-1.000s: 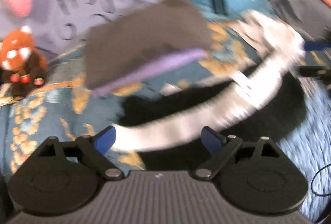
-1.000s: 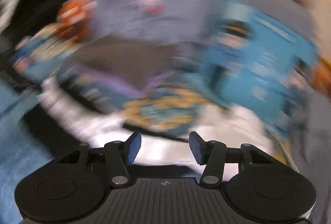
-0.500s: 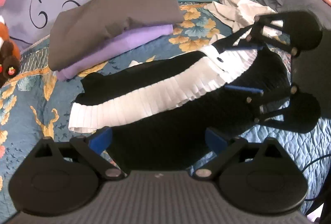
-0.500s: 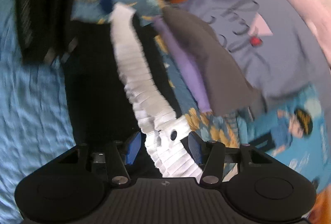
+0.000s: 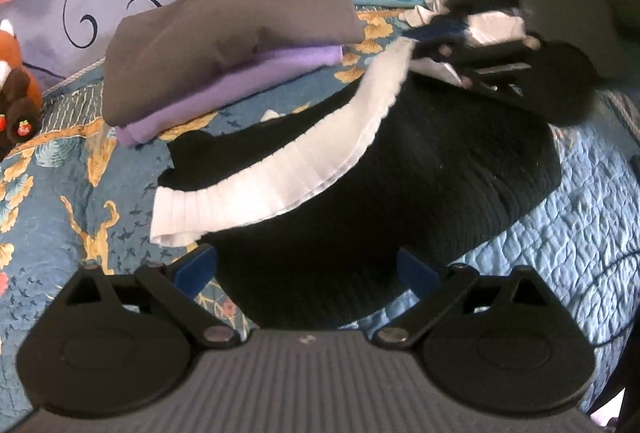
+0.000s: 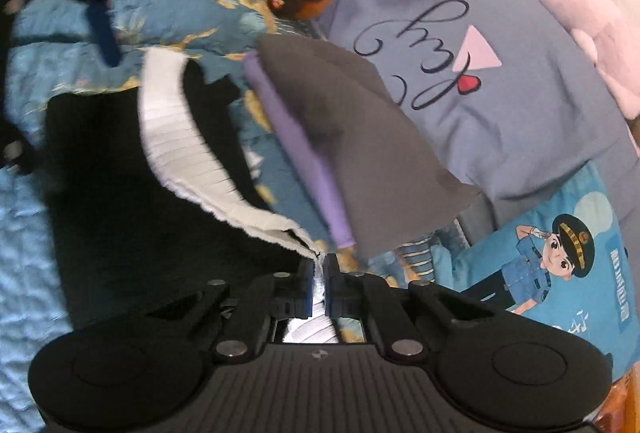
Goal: Fold clothes
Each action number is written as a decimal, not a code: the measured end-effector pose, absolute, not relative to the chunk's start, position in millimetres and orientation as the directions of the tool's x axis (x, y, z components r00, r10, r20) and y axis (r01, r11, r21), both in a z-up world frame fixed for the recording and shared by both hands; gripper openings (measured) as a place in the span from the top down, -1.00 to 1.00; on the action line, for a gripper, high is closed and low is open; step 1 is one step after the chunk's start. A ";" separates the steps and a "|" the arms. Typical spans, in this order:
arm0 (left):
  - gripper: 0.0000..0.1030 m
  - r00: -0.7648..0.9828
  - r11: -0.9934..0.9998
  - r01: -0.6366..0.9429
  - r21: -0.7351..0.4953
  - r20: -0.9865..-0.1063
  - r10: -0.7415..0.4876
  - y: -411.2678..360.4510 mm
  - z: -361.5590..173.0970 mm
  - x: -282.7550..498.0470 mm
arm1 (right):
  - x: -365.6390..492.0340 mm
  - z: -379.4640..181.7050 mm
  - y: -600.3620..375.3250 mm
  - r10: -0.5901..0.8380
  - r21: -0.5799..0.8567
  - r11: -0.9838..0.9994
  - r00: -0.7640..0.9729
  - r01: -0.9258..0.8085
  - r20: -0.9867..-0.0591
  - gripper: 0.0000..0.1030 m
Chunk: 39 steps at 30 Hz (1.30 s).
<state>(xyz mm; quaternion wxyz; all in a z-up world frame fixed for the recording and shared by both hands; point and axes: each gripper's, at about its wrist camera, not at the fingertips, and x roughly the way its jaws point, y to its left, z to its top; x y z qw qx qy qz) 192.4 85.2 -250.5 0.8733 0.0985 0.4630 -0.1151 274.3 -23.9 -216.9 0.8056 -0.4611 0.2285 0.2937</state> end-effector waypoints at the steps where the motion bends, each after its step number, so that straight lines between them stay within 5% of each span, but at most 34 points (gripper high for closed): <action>1: -0.92 0.546 0.955 0.290 0.061 -0.830 -0.113 85.5 -249.2 193.7 | 285.2 -216.3 -22.5 0.252 -0.596 0.411 0.714 -0.690 -0.653 0.90; 9: -0.94 0.551 0.974 0.227 0.027 -0.828 -0.105 92.4 -248.1 218.5 | 359.7 -221.7 -27.8 0.153 -0.435 0.633 0.654 -0.640 -0.740 0.69; 24: -0.94 0.551 0.974 0.206 0.095 -0.834 -0.035 68.6 -274.5 259.0 | 294.2 -196.2 -118.4 0.210 -0.180 0.898 0.749 -0.402 -0.628 0.34; 33: -0.94 0.637 0.962 0.008 0.274 -0.743 0.206 98.2 -249.4 325.5 | 229.2 -216.5 -132.2 0.227 -0.176 0.888 0.738 -0.425 -0.635 0.25; 39: -0.99 0.671 0.972 0.013 0.233 -0.723 0.164 105.1 -216.5 326.8 | 225.4 -223.9 -120.8 0.240 -0.233 0.848 0.738 -0.475 -0.631 0.25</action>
